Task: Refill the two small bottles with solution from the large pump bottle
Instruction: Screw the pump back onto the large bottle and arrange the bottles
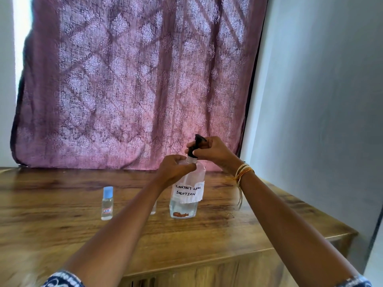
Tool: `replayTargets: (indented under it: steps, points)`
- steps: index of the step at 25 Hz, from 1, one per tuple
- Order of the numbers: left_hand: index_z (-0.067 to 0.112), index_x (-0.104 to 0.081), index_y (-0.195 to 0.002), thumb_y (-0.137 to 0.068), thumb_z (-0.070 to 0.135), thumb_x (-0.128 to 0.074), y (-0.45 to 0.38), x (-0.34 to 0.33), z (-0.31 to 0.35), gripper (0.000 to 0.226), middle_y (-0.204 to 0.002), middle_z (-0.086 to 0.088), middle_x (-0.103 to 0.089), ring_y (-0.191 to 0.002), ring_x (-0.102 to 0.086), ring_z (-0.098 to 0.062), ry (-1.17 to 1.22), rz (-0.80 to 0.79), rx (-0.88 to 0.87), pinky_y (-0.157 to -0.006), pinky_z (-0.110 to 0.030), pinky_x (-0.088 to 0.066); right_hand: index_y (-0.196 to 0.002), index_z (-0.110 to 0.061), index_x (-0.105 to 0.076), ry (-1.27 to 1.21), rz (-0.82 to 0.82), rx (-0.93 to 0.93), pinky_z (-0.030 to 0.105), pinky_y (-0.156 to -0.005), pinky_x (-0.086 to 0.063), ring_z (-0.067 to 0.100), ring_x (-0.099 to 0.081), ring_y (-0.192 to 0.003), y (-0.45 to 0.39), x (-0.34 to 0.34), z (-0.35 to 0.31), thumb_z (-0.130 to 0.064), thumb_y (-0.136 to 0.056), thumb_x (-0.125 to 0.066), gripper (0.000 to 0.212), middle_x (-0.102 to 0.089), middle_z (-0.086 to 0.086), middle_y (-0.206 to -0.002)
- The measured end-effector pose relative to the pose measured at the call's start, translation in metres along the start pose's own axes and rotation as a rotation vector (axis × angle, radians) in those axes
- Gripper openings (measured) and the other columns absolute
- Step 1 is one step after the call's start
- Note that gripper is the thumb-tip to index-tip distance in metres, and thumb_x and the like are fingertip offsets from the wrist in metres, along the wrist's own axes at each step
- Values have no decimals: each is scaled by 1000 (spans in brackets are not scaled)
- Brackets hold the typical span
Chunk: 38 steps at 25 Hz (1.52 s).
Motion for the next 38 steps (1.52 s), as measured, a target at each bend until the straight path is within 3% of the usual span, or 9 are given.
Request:
replayTargets:
  steps: [5, 8, 11, 18, 26, 29, 32, 35, 38]
  points:
    - [12, -73, -77, -63, 33, -81, 5, 0, 4, 27, -62, 6, -68, -52, -63, -2, -15, 19, -2, -53, -19, -49, -102, 8, -69, 78, -9, -20, 28, -82, -57, 21, -67, -85, 1, 6, 1, 0, -81, -71, 23, -71, 22, -97]
    - [13, -75, -83, -47, 49, -72, 9, -1, 6, 51, -72, -1, -75, -63, -72, -14, 4, 28, 14, -61, -30, -58, -87, 4, -73, 225, 50, -10, 44, -76, -57, 24, -65, -74, 0, 9, 1, -25, -70, -84, 35, -71, 26, -85]
    - [16, -74, -88, -48, 49, -71, 10, -2, 7, 52, -79, -3, -76, -68, -72, -17, -5, 31, 21, -63, -30, -57, -68, -5, -67, 376, 167, -31, 38, -61, -49, 19, -56, -60, -2, 13, 4, -45, -62, -85, 45, -65, 14, -66]
    - [7, -73, -81, -44, 53, -69, 11, -1, 7, 60, -81, -12, -76, -74, -71, -26, 11, 48, 36, -72, -41, -57, -112, 2, -63, -62, -64, -65, 30, -92, -55, 21, -67, -103, 3, -11, 7, 13, -80, -64, 33, -69, 20, -111]
    - [15, -73, -80, -49, 43, -69, 15, 0, 10, 42, -79, -10, -75, -66, -69, -19, 40, 21, 18, -68, -40, -57, -63, -19, -46, 502, 173, -70, 28, -55, -38, 9, -42, -53, -1, -2, 3, -52, -69, -79, 47, -47, -6, -58]
    - [1, -73, -85, -43, 53, -67, 16, 3, 8, 67, -76, -12, -74, -63, -66, -19, 28, 18, 26, -62, -33, -52, -94, 0, -62, 15, -68, -117, 23, -73, -54, 16, -61, -78, 3, -21, 1, -15, -87, -69, 18, -63, 8, -84]
    - [6, -73, -79, -40, 57, -66, 16, 4, 5, 64, -71, -5, -70, -60, -63, -15, 40, 17, 27, -61, -28, -49, -119, 12, -55, -301, -125, -200, 28, -85, -57, 23, -66, -95, 12, -21, 7, 17, -84, -56, 35, -66, 19, -110]
    - [14, -73, -84, -55, 50, -74, 17, -1, 0, 46, -66, 7, -70, -56, -63, -2, 91, -14, 6, -60, -21, -50, -106, 7, -65, -119, 47, -153, 37, -90, -57, 26, -71, -90, 9, -5, 13, 3, -71, -79, 38, -72, 21, -101]
    - [23, -68, -95, -81, 30, -75, 22, -2, -1, 17, -70, 20, -68, -61, -64, 10, 98, -22, -51, -53, -2, -45, -85, -9, -64, 78, 239, -141, 29, -70, -55, 14, -63, -67, 10, -1, 17, -22, -61, -90, 38, -65, 2, -72]
Point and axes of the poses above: each hand's wrist, its own y-axis away from the middle knuckle, its own x-axis out of the back of the hand, z = x × y, the point moved 9 cm from there along -y, towards the middle knuckle
